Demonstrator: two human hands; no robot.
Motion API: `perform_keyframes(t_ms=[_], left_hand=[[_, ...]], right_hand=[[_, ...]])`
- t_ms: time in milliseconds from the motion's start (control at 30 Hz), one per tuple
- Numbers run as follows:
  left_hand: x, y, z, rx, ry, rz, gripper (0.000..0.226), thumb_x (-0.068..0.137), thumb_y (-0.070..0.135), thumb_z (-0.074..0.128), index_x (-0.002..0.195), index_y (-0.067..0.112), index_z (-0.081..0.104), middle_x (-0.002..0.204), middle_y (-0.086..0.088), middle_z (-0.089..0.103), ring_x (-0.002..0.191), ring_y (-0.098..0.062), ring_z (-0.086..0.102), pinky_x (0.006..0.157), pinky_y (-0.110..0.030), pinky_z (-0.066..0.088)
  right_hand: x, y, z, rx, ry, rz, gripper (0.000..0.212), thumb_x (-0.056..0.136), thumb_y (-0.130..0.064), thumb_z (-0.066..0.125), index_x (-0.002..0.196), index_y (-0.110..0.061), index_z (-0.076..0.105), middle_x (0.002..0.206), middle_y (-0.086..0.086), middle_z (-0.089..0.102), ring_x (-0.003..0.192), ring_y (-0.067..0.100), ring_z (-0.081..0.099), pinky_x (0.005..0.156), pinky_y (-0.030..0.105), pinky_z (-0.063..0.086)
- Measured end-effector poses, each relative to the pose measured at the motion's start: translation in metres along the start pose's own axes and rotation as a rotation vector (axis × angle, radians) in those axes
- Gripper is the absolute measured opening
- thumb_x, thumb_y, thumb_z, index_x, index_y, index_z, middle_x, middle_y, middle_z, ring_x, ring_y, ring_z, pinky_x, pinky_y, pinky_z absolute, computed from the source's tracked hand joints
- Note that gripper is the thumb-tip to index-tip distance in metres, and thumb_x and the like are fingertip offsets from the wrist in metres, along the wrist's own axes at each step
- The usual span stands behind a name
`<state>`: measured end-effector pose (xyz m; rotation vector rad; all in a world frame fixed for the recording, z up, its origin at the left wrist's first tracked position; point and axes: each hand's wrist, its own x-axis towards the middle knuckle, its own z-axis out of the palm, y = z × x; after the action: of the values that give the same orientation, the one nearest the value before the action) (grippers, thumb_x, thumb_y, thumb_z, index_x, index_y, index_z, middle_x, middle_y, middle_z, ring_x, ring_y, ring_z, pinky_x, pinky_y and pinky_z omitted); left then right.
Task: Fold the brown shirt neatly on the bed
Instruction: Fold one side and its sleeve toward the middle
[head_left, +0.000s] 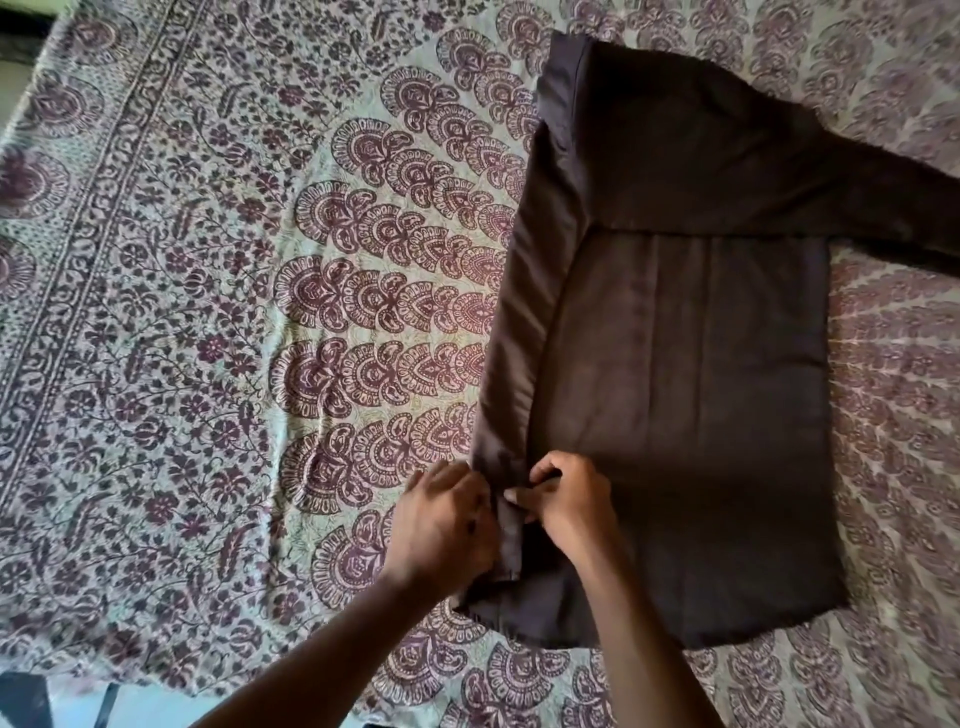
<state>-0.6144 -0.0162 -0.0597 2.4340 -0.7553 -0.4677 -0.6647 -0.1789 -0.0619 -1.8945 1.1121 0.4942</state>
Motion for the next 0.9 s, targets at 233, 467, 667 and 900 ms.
perform_keyframes(t_ms=[233,467,667,900], left_hand=[[0.017,-0.036,-0.010,0.331,-0.312,0.152,0.116,0.064,0.076,0.062,0.162,0.039,0.012,0.173,0.008,-0.007,0.155,-0.034,0.013,0.116,-0.059,0.026],[-0.014,-0.046,-0.005,0.386,-0.334,0.211,0.129,0.066,0.084,0.058,0.164,0.028,-0.004,0.171,0.009,-0.017,0.158,-0.027,-0.016,0.121,-0.064,-0.004],[-0.020,-0.047,-0.001,0.383,-0.306,0.172,0.132,0.063,0.084,0.059,0.165,0.024,0.000,0.172,0.009,-0.011,0.160,-0.027,-0.007,0.119,-0.068,0.009],[-0.017,-0.052,0.004,0.380,-0.307,0.159,0.135,0.056,0.090,0.055,0.165,0.028,0.004,0.173,0.008,-0.005,0.160,-0.028,0.002,0.115,-0.071,0.016]], right_hand=[[-0.027,0.025,0.004,0.012,-0.185,0.039,0.036,0.059,-0.010,0.094,0.078,-0.016,0.064,0.066,0.003,0.075,0.060,0.014,0.070,0.056,0.034,0.059],[-0.006,0.011,-0.022,-0.177,0.301,-0.442,0.023,0.075,-0.017,0.086,0.090,-0.018,0.068,0.086,-0.005,0.069,0.075,0.013,0.066,0.070,0.029,0.051],[0.056,-0.020,0.014,-0.730,0.228,-1.021,0.053,0.103,-0.045,0.049,0.147,-0.016,0.054,0.163,0.005,0.041,0.148,0.025,0.042,0.112,0.051,0.042],[0.137,-0.089,-0.020,-0.932,0.206,-0.706,0.082,0.095,-0.079,0.021,0.164,-0.039,0.003,0.174,-0.008,-0.005,0.161,0.019,-0.001,0.121,0.066,0.013]])
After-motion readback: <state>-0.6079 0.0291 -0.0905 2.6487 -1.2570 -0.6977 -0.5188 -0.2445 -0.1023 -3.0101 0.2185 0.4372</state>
